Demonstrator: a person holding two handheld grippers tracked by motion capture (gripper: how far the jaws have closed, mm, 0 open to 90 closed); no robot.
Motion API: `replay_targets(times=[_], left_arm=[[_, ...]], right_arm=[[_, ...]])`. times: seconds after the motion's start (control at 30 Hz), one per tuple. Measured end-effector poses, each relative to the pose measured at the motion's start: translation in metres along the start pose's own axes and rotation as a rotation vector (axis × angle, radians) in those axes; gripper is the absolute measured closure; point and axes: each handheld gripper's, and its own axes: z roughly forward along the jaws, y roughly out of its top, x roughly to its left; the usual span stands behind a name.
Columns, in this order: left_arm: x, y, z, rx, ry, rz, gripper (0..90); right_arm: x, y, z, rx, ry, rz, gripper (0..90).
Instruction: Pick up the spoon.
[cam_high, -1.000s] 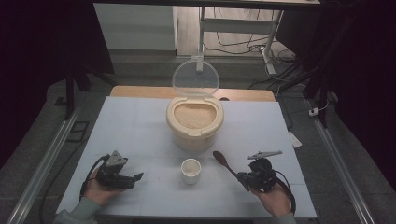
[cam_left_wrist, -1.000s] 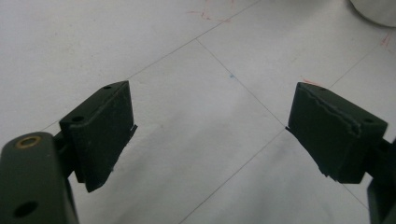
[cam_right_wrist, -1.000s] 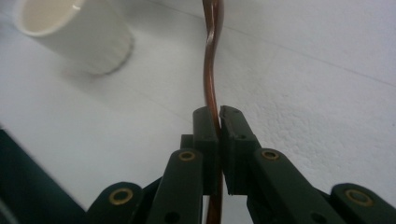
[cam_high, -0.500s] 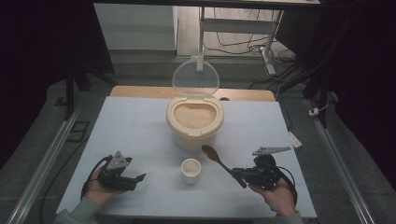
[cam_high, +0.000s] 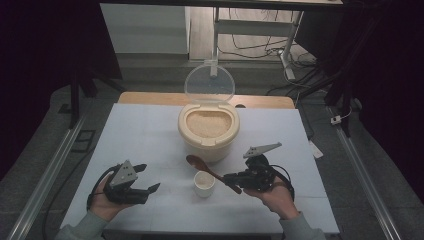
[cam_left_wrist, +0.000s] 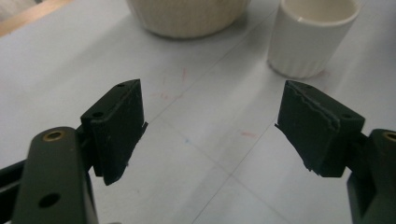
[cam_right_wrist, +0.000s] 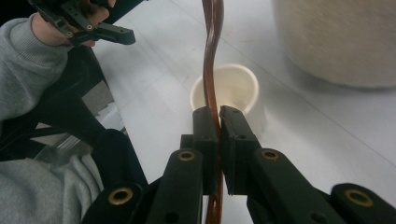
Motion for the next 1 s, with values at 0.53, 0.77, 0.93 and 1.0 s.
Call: replay_targets(times=[0.53, 0.77, 0.93, 1.0], left_arm=[[-0.017, 0.036, 0.000, -0.015, -0.051, 0.088, 26.3], [-0.016, 0.034, 0.002, -0.010, -0.059, 0.080, 27.0], [-0.025, 0.046, 0.002, -0.022, -0.090, 0.146, 30.9], [-0.028, 0.054, 0.003, -0.023, -0.107, 0.174, 31.6]], right_arm=[[-0.003, 0.011, 0.018, 0.029, 0.032, -0.031, 85.3], [-0.004, 0.008, 0.017, 0.017, 0.030, -0.039, 85.3], [0.003, 0.012, 0.028, 0.055, 0.042, -0.068, 85.3], [0.005, 0.012, 0.030, 0.059, 0.046, -0.073, 85.3]])
